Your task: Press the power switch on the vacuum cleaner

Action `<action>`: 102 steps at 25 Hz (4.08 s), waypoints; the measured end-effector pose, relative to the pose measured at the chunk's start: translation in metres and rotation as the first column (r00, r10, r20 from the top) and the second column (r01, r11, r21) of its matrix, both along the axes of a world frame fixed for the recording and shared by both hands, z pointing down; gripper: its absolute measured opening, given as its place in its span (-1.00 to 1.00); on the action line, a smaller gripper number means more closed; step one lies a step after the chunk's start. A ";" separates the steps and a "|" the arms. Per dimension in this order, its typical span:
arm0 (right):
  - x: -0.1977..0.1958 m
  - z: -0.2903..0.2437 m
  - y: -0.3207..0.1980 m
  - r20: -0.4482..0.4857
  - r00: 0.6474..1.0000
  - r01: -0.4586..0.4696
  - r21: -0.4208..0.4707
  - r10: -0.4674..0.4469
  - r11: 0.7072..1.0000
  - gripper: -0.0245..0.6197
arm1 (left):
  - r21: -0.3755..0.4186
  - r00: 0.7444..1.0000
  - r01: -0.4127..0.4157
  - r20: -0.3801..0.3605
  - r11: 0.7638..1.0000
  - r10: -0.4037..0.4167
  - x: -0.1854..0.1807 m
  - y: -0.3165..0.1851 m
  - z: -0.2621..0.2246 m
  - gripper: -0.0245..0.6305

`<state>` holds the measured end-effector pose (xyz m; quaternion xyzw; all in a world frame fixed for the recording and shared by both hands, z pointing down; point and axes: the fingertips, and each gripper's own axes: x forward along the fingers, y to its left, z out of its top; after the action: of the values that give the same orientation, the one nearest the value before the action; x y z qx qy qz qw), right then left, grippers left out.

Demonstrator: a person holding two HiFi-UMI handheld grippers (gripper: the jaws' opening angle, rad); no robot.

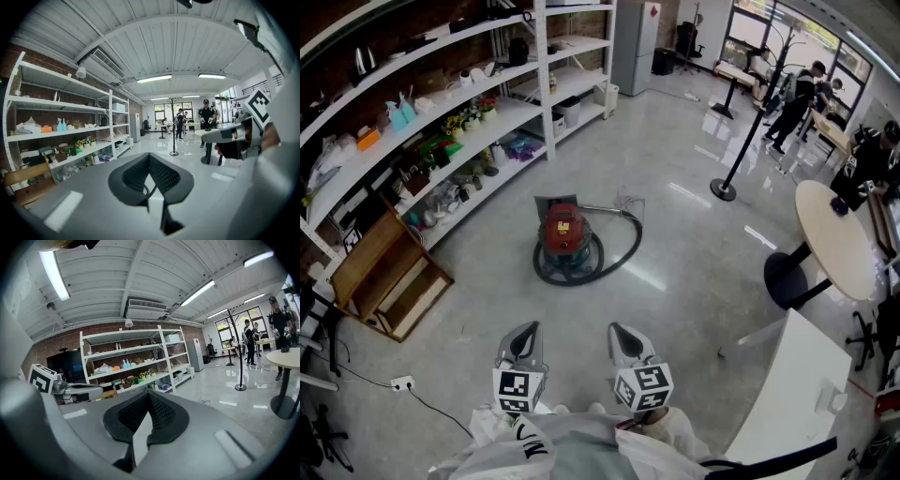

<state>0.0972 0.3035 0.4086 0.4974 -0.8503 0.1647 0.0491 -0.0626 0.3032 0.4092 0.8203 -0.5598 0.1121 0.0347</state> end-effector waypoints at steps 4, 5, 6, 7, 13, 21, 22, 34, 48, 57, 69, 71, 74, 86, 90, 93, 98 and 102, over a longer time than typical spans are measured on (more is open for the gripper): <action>0.004 -0.002 0.001 0.025 1.000 0.008 0.001 -0.008 1.000 -0.92 | -0.007 1.000 0.004 0.001 1.000 -0.004 0.005 0.003 0.001 -0.93; 0.005 -0.003 0.002 0.034 0.999 0.013 0.001 -0.013 1.000 -0.92 | -0.008 1.000 0.006 0.002 1.000 -0.006 0.005 0.004 0.001 -0.93; 0.006 -0.003 0.003 0.040 0.999 0.017 0.000 -0.017 1.000 -0.92 | -0.010 1.000 0.008 0.003 1.000 -0.008 0.006 0.005 0.002 -0.93; 0.007 -0.002 0.004 0.039 0.999 0.021 -0.002 -0.021 1.000 -0.92 | -0.011 1.000 0.010 0.004 1.000 -0.010 0.007 0.006 0.003 -0.93; 0.014 0.004 0.011 0.034 0.999 0.026 -0.012 -0.026 1.000 -0.92 | -0.018 1.000 0.028 0.002 0.999 -0.028 0.013 0.013 0.011 -0.93; 0.021 0.009 0.014 0.028 0.999 0.040 -0.023 -0.039 0.999 -0.92 | -0.027 1.000 0.031 0.002 0.999 -0.031 0.022 0.020 0.018 -0.93; 0.022 0.010 0.015 0.029 0.999 0.042 -0.024 -0.042 0.999 -0.92 | -0.028 0.999 0.033 0.001 0.999 -0.033 0.023 0.020 0.018 -0.93; 0.015 0.012 0.013 0.040 0.998 0.054 -0.034 -0.052 0.998 -0.92 | -0.022 0.999 0.034 0.017 0.999 -0.034 0.018 0.020 0.010 -0.93; 0.022 0.019 0.006 0.033 0.999 0.041 -0.049 -0.039 0.998 -0.92 | -0.029 1.000 0.012 0.015 0.999 -0.012 0.027 0.012 0.016 -0.93; 0.015 0.024 -0.027 0.005 0.999 0.037 -0.066 -0.037 0.997 -0.92 | -0.037 1.000 0.019 -0.016 0.999 -0.020 0.017 -0.025 0.023 -0.93; -0.017 0.020 -0.086 -0.007 0.999 0.040 -0.078 -0.041 0.996 -0.92 | -0.054 0.999 0.037 -0.029 0.998 -0.038 -0.019 -0.084 0.023 -0.93; -0.021 0.021 -0.095 -0.008 0.999 0.036 -0.083 -0.037 0.996 -0.92 | -0.057 0.999 0.032 -0.031 0.998 -0.034 -0.023 -0.095 0.023 -0.93; -0.028 0.022 -0.109 -0.014 1.000 0.024 -0.091 -0.025 0.996 -0.92 | -0.063 0.999 0.020 -0.036 0.998 -0.022 -0.030 -0.112 0.025 -0.93; -0.065 0.015 -0.175 -0.048 0.999 -0.025 -0.086 0.021 0.996 -0.92 | -0.069 0.998 0.012 -0.068 0.998 -0.017 -0.084 -0.185 0.025 -0.93; -0.070 0.013 -0.192 -0.059 0.997 -0.051 -0.075 0.047 0.996 -0.92 | -0.068 0.998 0.006 -0.068 0.998 -0.011 -0.095 -0.200 0.028 -0.93; -0.072 0.012 -0.199 -0.067 0.996 -0.065 -0.074 0.060 0.995 -0.92 | -0.074 0.997 -0.001 -0.081 0.997 -0.005 -0.100 -0.205 0.031 -0.93; -0.076 0.010 -0.205 -0.084 0.995 -0.066 -0.085 0.058 0.994 -0.92 | -0.079 0.996 -0.002 -0.092 0.997 -0.005 -0.105 -0.214 0.031 -0.93; -0.080 0.011 -0.211 -0.102 0.994 -0.054 -0.081 0.046 0.995 -0.92 | -0.072 0.995 0.005 -0.097 0.997 -0.012 -0.109 -0.219 0.034 -0.93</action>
<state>0.0172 0.0922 0.4191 0.5237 -0.8264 0.1762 0.1084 -0.1718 0.0837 0.4430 0.8205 -0.5568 0.0919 0.0917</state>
